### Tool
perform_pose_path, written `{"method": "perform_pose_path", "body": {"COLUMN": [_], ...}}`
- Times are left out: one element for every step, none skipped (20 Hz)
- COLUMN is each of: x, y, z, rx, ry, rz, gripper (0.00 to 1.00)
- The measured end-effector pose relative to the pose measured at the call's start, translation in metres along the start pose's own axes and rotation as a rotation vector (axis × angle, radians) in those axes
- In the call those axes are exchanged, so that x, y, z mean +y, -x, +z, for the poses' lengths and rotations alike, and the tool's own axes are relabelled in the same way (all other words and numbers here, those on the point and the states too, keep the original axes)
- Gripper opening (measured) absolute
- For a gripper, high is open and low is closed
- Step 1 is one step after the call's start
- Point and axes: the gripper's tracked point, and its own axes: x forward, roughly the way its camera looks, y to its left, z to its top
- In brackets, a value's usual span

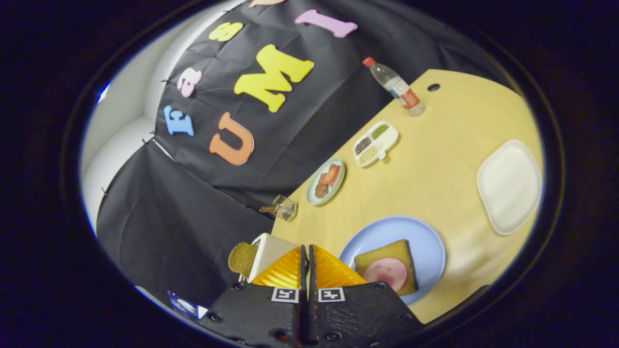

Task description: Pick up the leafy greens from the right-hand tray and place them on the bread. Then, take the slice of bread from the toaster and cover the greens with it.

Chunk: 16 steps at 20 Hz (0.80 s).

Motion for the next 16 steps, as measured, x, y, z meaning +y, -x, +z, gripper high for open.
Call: {"method": "perform_pose_path", "body": {"x": [-0.013, -0.027, -0.043, -0.060, -0.074, -0.085, -0.093, -0.101, -0.105, -0.105, -0.103, -0.100, -0.098, -0.092, -0.080, -0.063], "y": [-0.005, -0.010, -0.014, -0.015, -0.014, -0.013, -0.011, -0.007, -0.004, 0.001, 0.007, 0.015, 0.022, 0.030, 0.036, 0.043], "z": [-0.003, -0.006, -0.008, -0.008, -0.007, -0.005, -0.006, -0.005, -0.006, -0.004, 0.000, 0.007, 0.013, 0.018, 0.022, 0.027], "rx": [0.013, 0.024, 0.033, 0.036, 0.033, 0.027, 0.029, 0.028, 0.027, 0.016, -0.009, -0.051, -0.091, -0.123, -0.159, -0.203], "ry": [-0.013, -0.023, -0.023, -0.011, 0.009, 0.035, 0.067, 0.100, 0.135, 0.172, 0.216, 0.270, 0.324, 0.380, 0.434, 0.487], "rz": [-0.020, -0.043, -0.079, -0.121, -0.164, -0.200, -0.226, -0.258, -0.283, -0.295, -0.301, -0.316, -0.346, -0.370, -0.378, -0.382], "gripper": [0.00, 0.00, 0.00, 0.00, 0.00, 0.00, 0.00, 0.05, 0.17, 0.29, 0.38, 0.52, 0.65, 0.79, 0.83, 0.90]}}
